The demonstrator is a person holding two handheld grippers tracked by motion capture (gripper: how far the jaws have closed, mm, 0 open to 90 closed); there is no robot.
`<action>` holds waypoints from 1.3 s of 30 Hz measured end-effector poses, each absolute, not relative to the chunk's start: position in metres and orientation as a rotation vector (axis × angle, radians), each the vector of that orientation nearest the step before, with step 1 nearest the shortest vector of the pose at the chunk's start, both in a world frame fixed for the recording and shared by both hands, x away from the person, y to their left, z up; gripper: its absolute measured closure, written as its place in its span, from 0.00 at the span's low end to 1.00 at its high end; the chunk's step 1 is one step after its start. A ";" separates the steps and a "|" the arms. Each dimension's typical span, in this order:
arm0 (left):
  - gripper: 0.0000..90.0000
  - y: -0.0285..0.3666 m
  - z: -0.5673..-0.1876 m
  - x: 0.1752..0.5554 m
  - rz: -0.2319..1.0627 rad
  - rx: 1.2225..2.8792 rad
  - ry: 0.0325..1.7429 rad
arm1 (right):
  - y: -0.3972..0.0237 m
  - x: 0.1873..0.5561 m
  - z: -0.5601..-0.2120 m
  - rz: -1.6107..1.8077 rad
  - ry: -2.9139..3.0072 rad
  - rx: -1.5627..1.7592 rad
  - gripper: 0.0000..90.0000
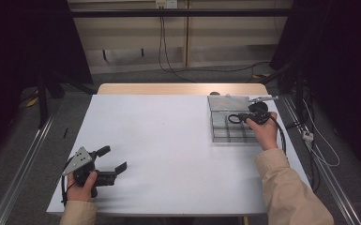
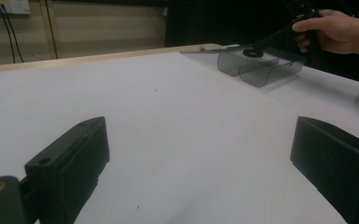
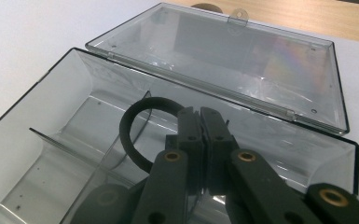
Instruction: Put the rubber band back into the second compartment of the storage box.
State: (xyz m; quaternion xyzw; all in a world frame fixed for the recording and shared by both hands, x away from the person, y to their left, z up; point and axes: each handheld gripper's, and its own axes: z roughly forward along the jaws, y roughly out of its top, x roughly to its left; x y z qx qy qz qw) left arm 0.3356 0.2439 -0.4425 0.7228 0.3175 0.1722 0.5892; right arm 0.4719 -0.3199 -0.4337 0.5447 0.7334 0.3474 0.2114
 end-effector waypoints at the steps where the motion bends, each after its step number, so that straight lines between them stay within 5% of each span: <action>1: 0.05 0.244 -0.442 0.336 0.401 1.683 0.740 | -0.319 0.472 -0.434 0.966 2.037 1.515 0.98; 39: 0.05 0.243 -0.443 0.336 0.399 1.683 0.736 | -0.314 0.474 -0.439 0.942 2.033 1.514 0.92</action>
